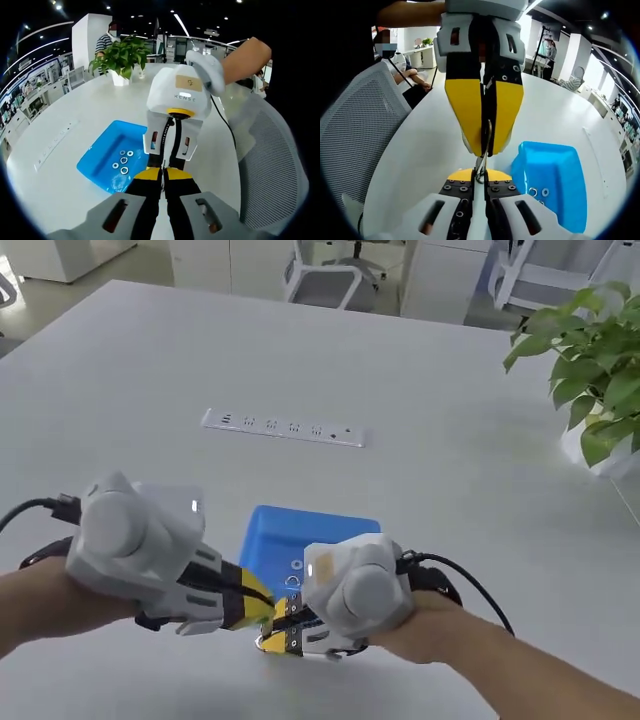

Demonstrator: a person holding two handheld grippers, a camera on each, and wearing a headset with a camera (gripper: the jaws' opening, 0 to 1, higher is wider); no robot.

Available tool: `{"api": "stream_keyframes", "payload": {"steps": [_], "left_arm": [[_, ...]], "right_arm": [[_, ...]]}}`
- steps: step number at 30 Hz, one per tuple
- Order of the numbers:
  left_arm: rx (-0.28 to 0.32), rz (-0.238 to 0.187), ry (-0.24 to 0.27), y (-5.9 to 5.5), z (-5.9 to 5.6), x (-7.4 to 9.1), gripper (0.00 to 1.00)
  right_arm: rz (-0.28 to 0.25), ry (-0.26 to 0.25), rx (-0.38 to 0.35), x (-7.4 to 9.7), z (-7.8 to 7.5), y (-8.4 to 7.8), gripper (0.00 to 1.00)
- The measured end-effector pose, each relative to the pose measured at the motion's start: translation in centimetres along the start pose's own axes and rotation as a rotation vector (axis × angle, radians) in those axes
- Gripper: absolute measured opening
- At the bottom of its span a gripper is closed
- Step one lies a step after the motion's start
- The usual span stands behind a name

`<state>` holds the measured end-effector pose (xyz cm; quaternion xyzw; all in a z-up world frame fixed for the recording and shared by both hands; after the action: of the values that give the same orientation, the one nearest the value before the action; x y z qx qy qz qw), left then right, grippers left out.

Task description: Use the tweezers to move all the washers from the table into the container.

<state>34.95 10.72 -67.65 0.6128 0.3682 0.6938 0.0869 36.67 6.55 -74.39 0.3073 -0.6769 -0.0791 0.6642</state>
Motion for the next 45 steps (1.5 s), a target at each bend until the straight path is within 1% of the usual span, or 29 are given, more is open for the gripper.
{"api": "stream_keyframes", "payload": {"steps": [4, 14, 17, 20, 28, 31, 35, 38, 45], "left_arm": [[-0.001, 0.002, -0.003, -0.1, 0.0, -0.1, 0.06], [0.001, 0.004, -0.001, -0.2, 0.1, -0.1, 0.07], [0.003, 0.007, -0.002, -0.4, 0.1, -0.1, 0.1], [0.012, -0.002, -0.002, -0.5, 0.0, 0.2, 0.12], [0.044, -0.028, 0.005, -1.3, -0.2, 0.9, 0.22], [0.058, -0.056, 0.011, -1.2, -0.6, 1.3, 0.27], [0.066, -0.062, 0.023, -1.2, -1.2, 1.6, 0.32], [0.075, -0.066, 0.03, -1.3, -1.5, 1.8, 0.37], [0.109, -0.085, 0.066, -1.5, -1.7, 2.6, 0.5]], "right_arm": [[-0.001, 0.009, -0.024, 0.0, 0.0, 0.0, 0.06], [0.007, 0.016, -0.041, 0.1, 0.0, 0.0, 0.06], [0.01, 0.016, -0.045, 0.1, 0.0, 0.0, 0.06], [0.011, 0.02, -0.051, 0.1, 0.1, 0.0, 0.06], [0.021, 0.017, -0.048, 0.4, 0.4, -0.2, 0.07], [0.022, 0.018, -0.049, 0.6, 0.5, -0.2, 0.07], [0.021, 0.014, -0.047, 1.0, 0.6, -0.2, 0.07], [0.018, 0.014, -0.051, 1.3, 0.6, -0.2, 0.07], [0.012, 0.008, -0.047, 2.2, 0.8, 0.1, 0.07]]}}
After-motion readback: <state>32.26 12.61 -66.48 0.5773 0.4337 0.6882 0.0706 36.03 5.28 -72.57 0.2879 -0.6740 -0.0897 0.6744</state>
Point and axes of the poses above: the centre of the closed fingertips' face, and the gripper's own axes: x roughly backward along the fingers, z roughly to its left, y roughly out of its top, the point moved 5 cm from there along x, roughly backward along the fingers, and after that the axes turned 15 degrees about z, right-handed, at the moved point
